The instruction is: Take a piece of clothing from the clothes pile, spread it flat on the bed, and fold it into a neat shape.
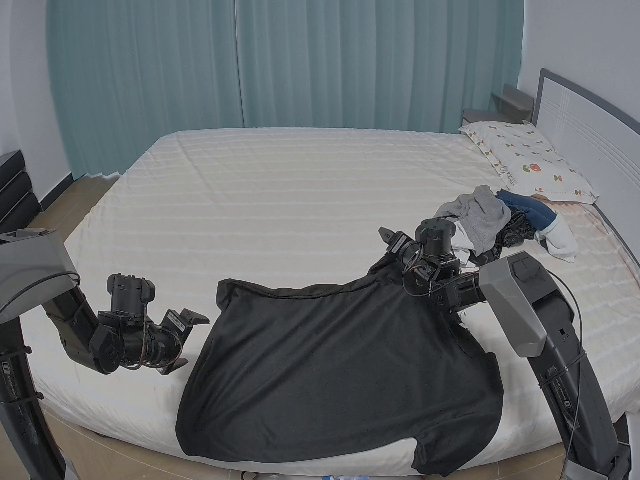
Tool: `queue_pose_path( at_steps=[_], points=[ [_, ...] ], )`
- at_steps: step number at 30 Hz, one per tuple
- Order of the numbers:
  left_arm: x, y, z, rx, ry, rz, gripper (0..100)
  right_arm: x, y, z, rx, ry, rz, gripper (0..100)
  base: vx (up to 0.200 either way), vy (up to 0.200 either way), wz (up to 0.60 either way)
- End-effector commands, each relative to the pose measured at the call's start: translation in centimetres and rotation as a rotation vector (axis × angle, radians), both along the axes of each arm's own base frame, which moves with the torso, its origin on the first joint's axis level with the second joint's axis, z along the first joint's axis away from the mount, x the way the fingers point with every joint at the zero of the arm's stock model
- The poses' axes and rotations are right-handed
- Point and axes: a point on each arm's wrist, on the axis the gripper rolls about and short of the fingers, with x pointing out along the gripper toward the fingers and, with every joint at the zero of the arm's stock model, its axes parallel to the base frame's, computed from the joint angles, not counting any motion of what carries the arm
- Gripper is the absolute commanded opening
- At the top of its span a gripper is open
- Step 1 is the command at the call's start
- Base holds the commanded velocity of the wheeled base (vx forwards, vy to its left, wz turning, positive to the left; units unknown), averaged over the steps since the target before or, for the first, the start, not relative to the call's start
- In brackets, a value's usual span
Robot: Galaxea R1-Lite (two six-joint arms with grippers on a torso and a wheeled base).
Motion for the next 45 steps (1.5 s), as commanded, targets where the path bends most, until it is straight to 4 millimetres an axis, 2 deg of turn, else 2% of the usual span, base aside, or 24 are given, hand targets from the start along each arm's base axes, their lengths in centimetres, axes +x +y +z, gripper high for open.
queue_pose_path(
  at_steps=[1,3,6,10,16,20,22,24,35,36,45],
  points=[
    [0.0,0.0,0.0,0.000,-0.001,0.000,100,0.1,-0.4,-2.2,-0.023,0.027,-0.012,100,0.000,0.000,0.00],
    [0.0,0.0,0.0,0.000,-0.001,0.000,100,0.3,-0.9,-1.3,-0.022,0.016,-0.035,100,0.000,0.000,0.00],
    [0.0,0.0,0.0,0.000,-0.001,0.000,100,0.6,-2.5,1.0,-0.019,-0.007,-0.070,100,0.000,0.000,0.00],
    [0.0,0.0,0.0,0.000,-0.001,0.000,100,-0.5,-5.6,1.9,-0.034,0.063,-0.080,100,0.000,0.000,0.00],
    [0.0,0.0,0.0,0.000,-0.001,0.000,100,-2.3,-9.4,0.6,-0.020,0.177,-0.052,100,0.000,0.000,0.00],
    [0.0,0.0,0.1,-0.001,-0.001,0.001,100,-2.6,-10.9,-0.9,-0.010,0.222,-0.052,100,0.000,0.000,0.00],
    [0.0,0.0,0.1,-0.001,-0.001,0.001,100,-2.6,-11.0,-0.9,-0.009,0.224,-0.051,100,0.000,0.000,0.00],
    [0.0,0.0,0.1,-0.005,-0.001,0.005,100,-2.6,-11.2,-2.5,0.022,0.259,-0.045,100,0.000,0.000,0.00],
    [0.0,0.0,0.2,-0.013,-0.002,0.013,100,-2.5,-10.7,-5.4,0.044,0.276,-0.002,100,0.000,0.000,0.00],
    [0.0,0.0,0.2,-0.013,-0.002,0.013,100,-2.4,-10.6,-5.4,0.045,0.276,0.001,0,0.000,0.000,0.00],
    [0.0,0.0,0.1,-0.013,-0.001,0.013,100,-1.4,-11.0,-4.3,0.057,0.213,-0.021,0,0.000,0.000,0.00]
  ],
)
